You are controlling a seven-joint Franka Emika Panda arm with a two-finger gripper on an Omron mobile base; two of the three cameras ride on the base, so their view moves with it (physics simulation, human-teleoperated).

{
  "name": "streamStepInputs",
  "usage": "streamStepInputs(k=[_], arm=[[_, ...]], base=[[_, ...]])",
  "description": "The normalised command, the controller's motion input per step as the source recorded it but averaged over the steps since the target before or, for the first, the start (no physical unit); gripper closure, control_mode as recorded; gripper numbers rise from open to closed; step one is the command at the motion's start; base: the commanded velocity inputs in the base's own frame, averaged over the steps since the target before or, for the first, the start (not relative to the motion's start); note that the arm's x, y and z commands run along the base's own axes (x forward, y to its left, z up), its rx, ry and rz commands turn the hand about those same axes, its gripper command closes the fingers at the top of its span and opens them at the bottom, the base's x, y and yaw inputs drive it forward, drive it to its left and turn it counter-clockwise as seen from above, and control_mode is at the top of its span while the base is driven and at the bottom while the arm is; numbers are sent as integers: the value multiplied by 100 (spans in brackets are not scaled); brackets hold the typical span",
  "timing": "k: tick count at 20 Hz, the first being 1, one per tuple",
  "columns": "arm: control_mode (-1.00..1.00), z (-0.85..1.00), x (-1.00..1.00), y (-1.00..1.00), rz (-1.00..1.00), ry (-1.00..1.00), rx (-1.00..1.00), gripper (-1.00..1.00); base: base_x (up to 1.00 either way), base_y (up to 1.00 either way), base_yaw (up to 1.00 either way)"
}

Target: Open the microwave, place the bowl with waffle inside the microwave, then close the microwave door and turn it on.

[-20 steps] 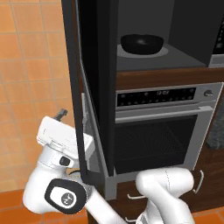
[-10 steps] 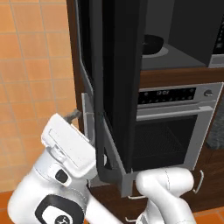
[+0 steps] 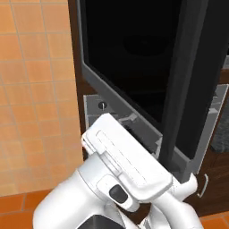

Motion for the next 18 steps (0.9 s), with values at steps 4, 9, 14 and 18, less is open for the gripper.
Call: streamStepInputs(k=[4, 9, 14, 18], arm=[[-100, 43, -28, -100, 2, 0, 17, -100], [-100, 23, 5, -100, 16, 0, 18, -100], [-100, 1, 44, -78, 34, 2, 17, -100], [-100, 0, 72, -46, 39, 11, 16, -100]], base=[[0, 0, 0], [0, 0, 0], [0, 0, 0], [0, 0, 0]])
